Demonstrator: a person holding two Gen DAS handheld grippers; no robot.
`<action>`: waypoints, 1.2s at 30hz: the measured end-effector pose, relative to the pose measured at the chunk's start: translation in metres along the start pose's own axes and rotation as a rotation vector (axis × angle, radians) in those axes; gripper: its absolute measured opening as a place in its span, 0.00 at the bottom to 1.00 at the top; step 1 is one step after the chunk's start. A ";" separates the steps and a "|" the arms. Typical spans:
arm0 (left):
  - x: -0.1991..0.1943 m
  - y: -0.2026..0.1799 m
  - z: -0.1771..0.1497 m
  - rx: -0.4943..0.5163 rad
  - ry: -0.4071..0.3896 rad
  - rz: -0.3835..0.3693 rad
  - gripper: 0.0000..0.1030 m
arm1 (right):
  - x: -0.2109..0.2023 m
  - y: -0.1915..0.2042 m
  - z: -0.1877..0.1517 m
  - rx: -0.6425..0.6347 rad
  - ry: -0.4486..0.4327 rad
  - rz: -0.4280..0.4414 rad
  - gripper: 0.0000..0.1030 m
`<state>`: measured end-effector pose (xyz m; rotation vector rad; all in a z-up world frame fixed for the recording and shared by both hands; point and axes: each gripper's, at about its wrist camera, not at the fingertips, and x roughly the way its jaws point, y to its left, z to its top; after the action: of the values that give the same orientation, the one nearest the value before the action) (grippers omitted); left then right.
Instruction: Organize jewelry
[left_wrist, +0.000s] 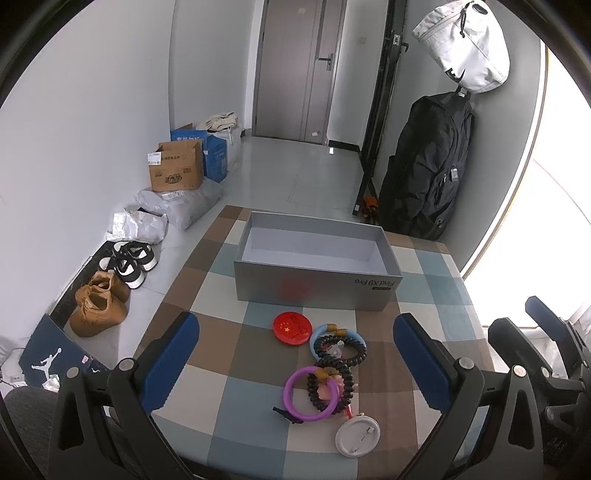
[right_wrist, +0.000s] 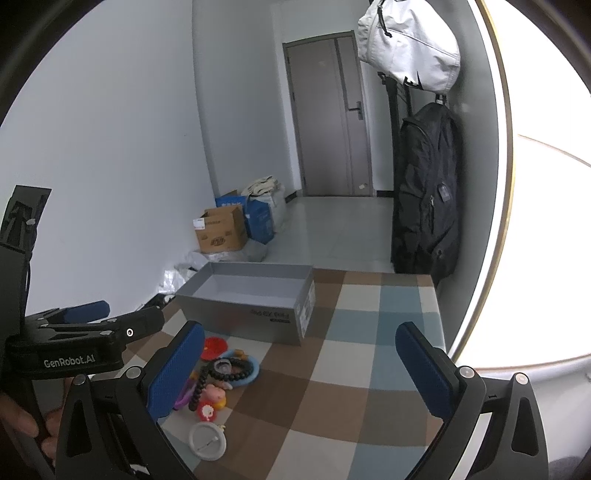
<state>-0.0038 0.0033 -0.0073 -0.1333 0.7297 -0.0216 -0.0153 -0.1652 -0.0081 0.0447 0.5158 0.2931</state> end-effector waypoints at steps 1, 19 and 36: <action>0.000 0.001 0.000 0.000 0.001 -0.002 0.99 | 0.000 -0.001 0.001 0.001 0.001 0.000 1.00; 0.021 0.019 0.002 -0.071 0.115 -0.122 0.99 | 0.009 -0.002 0.001 0.016 0.022 0.008 1.00; 0.058 0.040 -0.030 -0.140 0.393 -0.253 0.92 | 0.036 -0.007 0.004 0.057 0.074 0.027 1.00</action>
<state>0.0181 0.0358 -0.0732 -0.3616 1.1032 -0.2444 0.0184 -0.1617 -0.0225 0.0963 0.5969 0.3073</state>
